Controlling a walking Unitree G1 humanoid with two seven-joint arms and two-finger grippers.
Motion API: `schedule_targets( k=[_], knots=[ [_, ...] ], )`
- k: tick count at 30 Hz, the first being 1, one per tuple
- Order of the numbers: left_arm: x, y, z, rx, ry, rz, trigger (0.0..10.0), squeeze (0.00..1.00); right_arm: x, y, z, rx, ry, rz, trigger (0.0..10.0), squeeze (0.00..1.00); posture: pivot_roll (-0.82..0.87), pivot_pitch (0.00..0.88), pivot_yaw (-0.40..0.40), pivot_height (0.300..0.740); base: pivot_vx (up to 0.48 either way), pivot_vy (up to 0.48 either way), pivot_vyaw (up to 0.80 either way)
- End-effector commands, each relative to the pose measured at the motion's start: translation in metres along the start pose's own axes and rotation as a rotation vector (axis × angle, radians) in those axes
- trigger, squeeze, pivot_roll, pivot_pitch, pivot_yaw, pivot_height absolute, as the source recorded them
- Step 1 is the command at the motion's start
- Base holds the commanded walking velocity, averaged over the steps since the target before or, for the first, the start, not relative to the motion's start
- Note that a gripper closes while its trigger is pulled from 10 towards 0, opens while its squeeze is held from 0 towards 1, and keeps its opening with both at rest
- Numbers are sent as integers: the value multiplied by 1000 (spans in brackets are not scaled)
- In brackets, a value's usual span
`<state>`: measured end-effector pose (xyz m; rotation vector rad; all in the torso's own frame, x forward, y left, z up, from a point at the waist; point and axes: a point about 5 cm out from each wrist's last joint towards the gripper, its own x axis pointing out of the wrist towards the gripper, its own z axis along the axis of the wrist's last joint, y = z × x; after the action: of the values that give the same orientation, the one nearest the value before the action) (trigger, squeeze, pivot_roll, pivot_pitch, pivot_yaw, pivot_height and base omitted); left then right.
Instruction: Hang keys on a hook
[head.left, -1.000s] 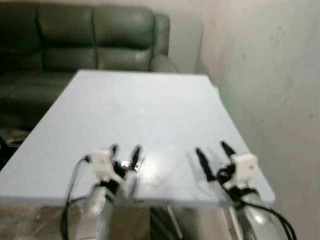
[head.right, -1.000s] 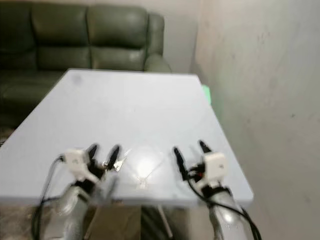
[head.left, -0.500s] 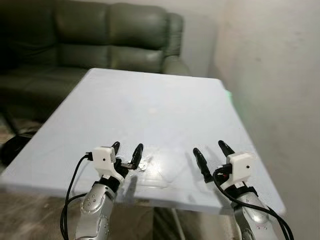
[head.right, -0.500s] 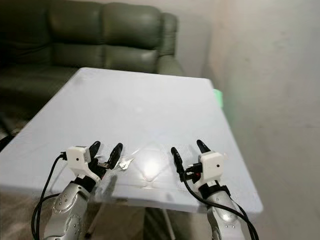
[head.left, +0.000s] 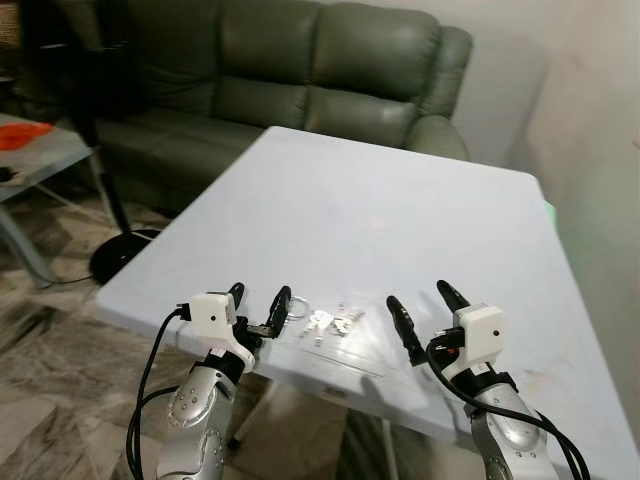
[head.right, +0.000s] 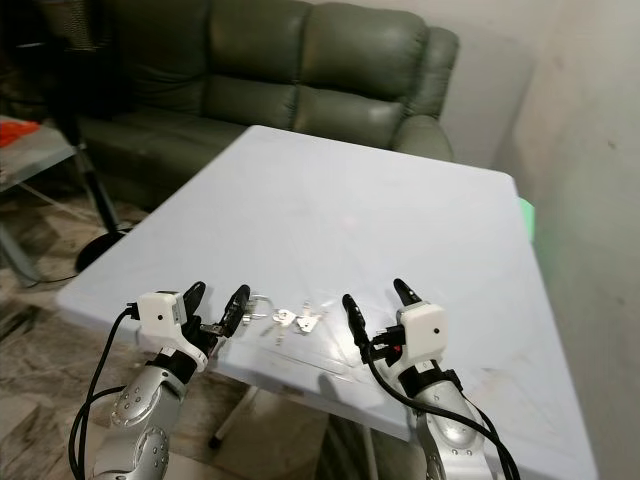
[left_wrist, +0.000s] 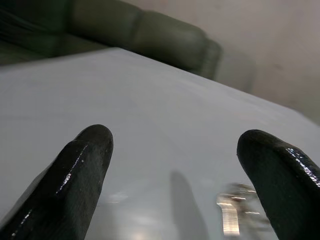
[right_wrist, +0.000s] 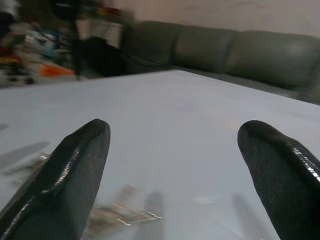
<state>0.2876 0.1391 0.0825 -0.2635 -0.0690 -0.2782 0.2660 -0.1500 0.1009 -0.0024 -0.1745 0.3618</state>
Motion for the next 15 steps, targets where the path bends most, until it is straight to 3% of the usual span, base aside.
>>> schedule_targets(
  k=[1, 12, 15],
  knots=[
    [1, -6, -3, -10, 6, -8, 10000, 0, -2, -6, 1, -17, 6, -17, 10000, 0, -2, 2, -58, 740, 0, 0, 800],
    [1, -6, -4, -13, 9, 5, 10000, 0, -1, -6, 2, -9, 6, -6, 10000, 0, 0, 0, -65, 740, 0, 0, 800],
    [1, -6, -4, -17, 11, 6, 10000, 0, 1, -5, 1, 23, 12, -9, 10000, 0, -1, 0, -65, 740, 0, 0, 0]
  ],
)
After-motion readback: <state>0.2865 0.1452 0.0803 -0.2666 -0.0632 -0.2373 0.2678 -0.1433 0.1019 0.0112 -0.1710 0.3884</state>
